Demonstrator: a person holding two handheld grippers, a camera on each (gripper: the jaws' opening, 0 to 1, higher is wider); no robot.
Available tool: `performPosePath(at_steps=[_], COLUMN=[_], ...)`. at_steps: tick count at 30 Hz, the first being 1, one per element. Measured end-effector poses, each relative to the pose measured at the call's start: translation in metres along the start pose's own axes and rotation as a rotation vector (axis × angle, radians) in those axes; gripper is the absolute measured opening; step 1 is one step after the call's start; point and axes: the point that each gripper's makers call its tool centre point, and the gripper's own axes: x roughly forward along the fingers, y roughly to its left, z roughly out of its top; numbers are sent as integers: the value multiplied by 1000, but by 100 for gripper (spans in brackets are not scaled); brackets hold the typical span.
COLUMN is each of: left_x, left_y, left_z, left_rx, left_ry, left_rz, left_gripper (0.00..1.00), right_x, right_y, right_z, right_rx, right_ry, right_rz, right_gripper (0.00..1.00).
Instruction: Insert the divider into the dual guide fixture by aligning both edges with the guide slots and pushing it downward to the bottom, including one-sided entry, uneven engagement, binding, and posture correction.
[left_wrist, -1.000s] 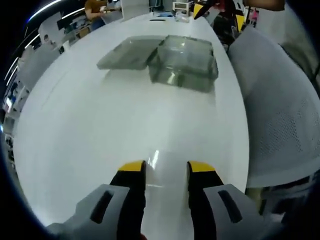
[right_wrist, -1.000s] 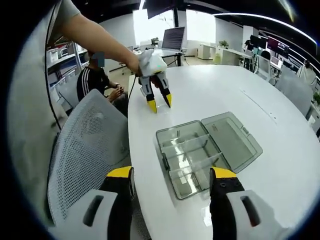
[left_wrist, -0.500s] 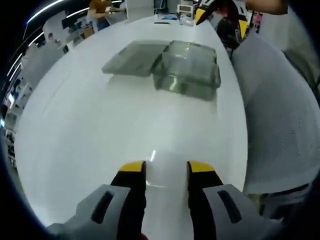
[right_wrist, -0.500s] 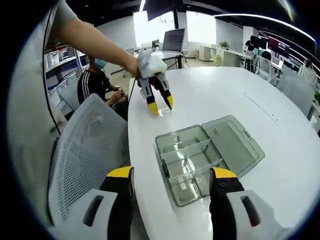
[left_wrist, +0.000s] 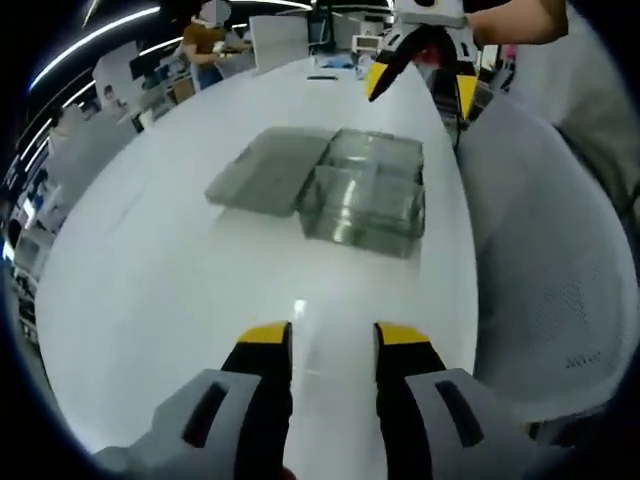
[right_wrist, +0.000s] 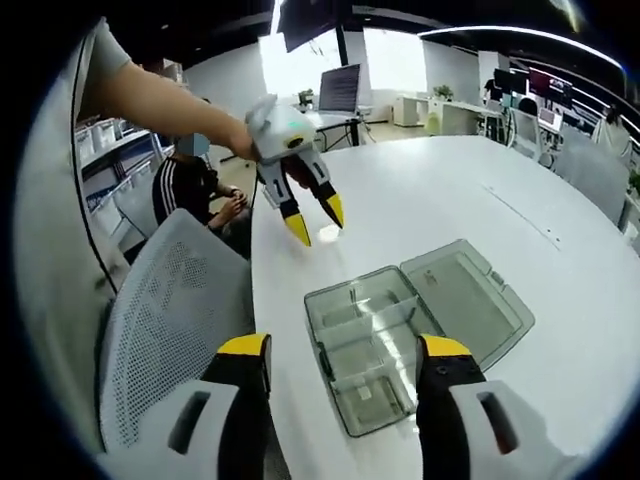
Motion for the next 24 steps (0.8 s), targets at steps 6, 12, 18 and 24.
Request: performPosePath(at_steps=[6, 12, 18, 24], left_x=[-4, -7, -8, -8], left_y=[-7, -14, -19, -23], left_z=[27, 50, 62, 72], left_rx=[40, 70, 97, 118], left_ry=[-49, -88, -104, -117], left_rz=[8, 13, 14, 16], left_gripper=[29, 29, 29, 29], right_x=[9, 14, 17, 18], right_y=[3, 0, -1, -4], right_z=[11, 20, 26, 35], right_rx=[16, 40, 44, 80], right_ry=[-19, -44, -52, -84], right_rz=[25, 31, 34, 46], right_gripper=[52, 49, 48, 46])
